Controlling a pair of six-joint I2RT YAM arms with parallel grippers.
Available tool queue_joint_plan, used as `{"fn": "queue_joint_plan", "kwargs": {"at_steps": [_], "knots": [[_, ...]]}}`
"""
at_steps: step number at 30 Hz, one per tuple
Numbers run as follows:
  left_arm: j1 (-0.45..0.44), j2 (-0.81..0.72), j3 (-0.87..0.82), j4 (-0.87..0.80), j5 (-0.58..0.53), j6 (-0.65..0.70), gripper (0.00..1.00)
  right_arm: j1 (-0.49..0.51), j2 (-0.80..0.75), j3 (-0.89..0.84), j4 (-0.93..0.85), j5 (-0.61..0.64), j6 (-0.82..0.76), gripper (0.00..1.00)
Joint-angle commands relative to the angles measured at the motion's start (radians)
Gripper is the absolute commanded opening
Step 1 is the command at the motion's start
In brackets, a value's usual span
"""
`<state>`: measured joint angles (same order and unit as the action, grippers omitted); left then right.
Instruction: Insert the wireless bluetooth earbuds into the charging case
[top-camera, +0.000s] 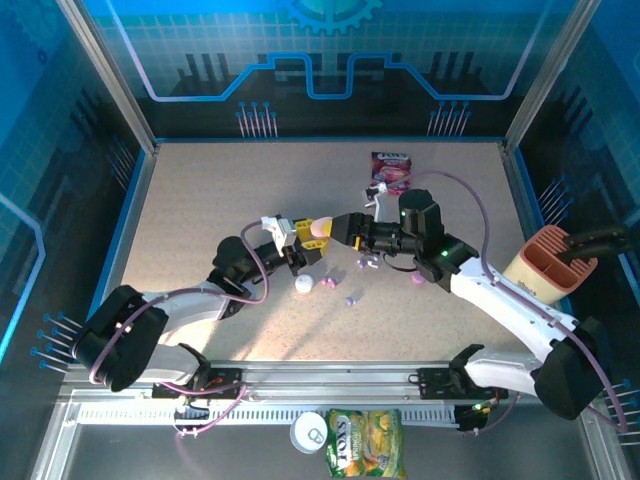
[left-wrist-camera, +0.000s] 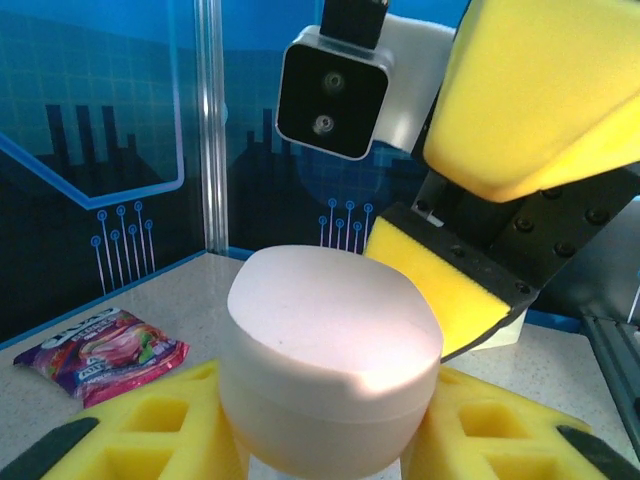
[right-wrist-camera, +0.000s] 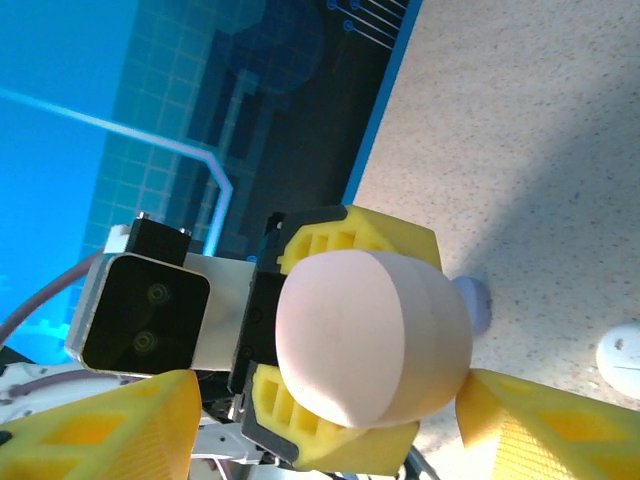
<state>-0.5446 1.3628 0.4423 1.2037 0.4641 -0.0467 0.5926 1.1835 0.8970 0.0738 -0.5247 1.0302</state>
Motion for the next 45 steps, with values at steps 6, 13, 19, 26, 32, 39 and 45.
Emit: {"fn": "queue_joint_plan", "kwargs": {"at_steps": [6, 13, 19, 26, 32, 39, 45], "knots": [[-0.02, 0.015, 0.028, 0.062, 0.043, -0.021, 0.38, -0.022, 0.009, -0.006, 0.143, -0.066, 0.071, 0.51], [-0.02, 0.012, 0.03, 0.062, 0.054, -0.027, 0.38, -0.03, 0.013, -0.006, 0.128, -0.049, 0.061, 0.35], [-0.019, -0.011, 0.023, 0.045, 0.058, -0.024, 0.41, -0.029, 0.011, 0.0, 0.099, -0.04, 0.032, 0.27], [-0.019, -0.048, 0.006, -0.001, 0.052, 0.009, 0.6, -0.03, 0.011, 0.0, 0.069, -0.006, -0.004, 0.24], [-0.019, -0.124, -0.033, -0.115, 0.014, 0.048, 0.88, -0.056, 0.037, -0.012, -0.002, 0.07, -0.076, 0.21], [-0.02, -0.283, -0.127, -0.357, -0.116, 0.116, 0.99, -0.097, 0.186, -0.078, 0.015, 0.178, -0.133, 0.21], [-0.02, -0.426, -0.055, -0.792, -0.271, 0.104, 0.99, -0.111, 0.417, -0.023, 0.036, 0.174, -0.181, 0.24]]}}
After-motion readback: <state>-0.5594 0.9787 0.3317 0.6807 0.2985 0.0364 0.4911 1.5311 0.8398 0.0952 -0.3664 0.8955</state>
